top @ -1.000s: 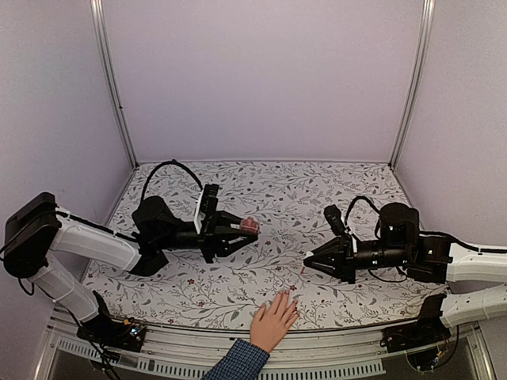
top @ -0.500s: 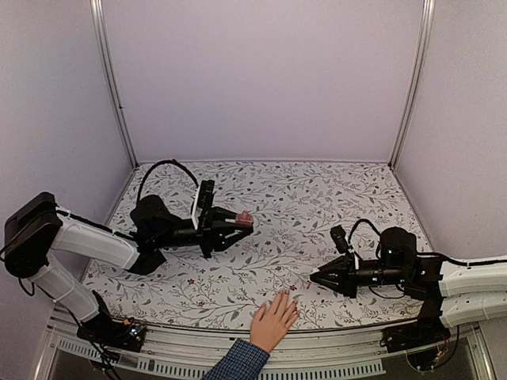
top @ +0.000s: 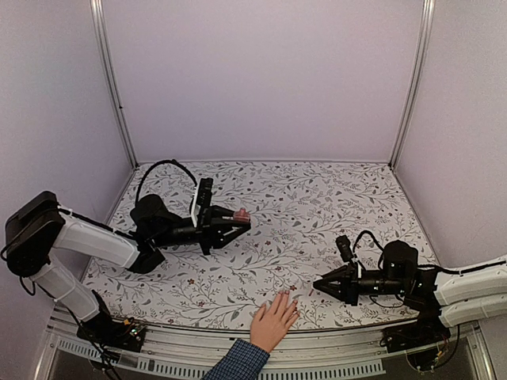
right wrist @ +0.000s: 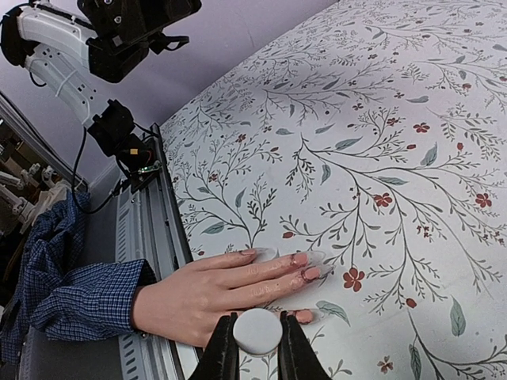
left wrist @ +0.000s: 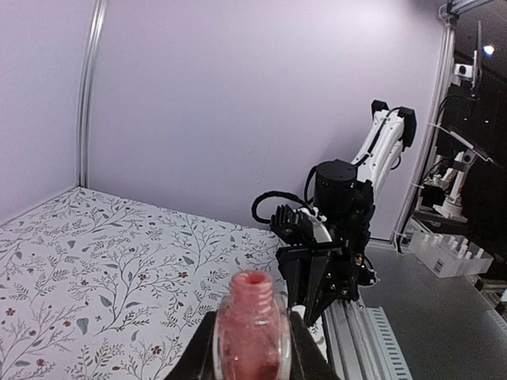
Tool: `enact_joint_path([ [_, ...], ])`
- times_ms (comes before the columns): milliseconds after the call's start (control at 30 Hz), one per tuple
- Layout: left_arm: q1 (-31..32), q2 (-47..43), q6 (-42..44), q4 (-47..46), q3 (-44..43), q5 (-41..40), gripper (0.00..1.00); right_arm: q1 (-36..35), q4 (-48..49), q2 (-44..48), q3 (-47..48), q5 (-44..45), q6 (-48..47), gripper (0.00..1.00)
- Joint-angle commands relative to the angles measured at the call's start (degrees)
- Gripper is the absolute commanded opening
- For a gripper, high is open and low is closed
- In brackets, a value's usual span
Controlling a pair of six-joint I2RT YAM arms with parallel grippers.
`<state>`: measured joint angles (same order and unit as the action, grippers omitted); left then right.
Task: Paint the nails
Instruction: Paint the nail polish on the nail.
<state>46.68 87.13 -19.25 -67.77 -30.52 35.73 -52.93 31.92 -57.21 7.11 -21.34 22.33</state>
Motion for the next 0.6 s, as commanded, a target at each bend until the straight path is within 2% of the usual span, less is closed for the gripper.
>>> enact_joint_path([
  [0, -1.3, 1.3, -0.7, 0.0, -0.7, 0.4, 0.0, 0.3, 5.2, -0.4, -1.6, -0.2, 2.1, 0.0],
  [333, -2.1, 2.8, -1.5, -0.3, -1.4, 1.6, 0.0, 0.2, 8.0, -1.3, -2.1, 0.0, 7.3, 0.0],
  [567, -2.1, 2.6, -2.3, -1.2, -0.8, 1.2, 0.0, -1.8, 11.3, -2.6, -4.8, 3.6, 11.3, 0.0],
])
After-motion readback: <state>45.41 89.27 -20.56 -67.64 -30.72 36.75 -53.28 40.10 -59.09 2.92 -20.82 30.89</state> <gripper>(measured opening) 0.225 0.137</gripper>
